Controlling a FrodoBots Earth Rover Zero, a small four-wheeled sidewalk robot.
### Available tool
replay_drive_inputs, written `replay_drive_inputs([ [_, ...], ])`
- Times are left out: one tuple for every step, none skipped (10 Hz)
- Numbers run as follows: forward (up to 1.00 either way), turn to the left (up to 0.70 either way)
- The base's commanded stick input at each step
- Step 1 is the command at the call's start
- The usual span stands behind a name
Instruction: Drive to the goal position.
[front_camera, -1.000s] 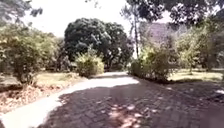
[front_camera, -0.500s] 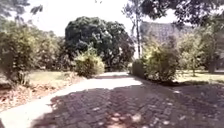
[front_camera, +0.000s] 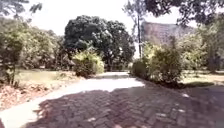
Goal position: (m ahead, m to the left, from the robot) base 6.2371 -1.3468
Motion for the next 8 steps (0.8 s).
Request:
replay_drive_inputs([
  [0.7,0.33],
  [0.7,0.13],
  [0.7,0.0],
  [0.7,0.0],
  [0.7,0.0],
  [0.7,0.0],
  [0.7,0.0],
  [0.7,0.0],
])
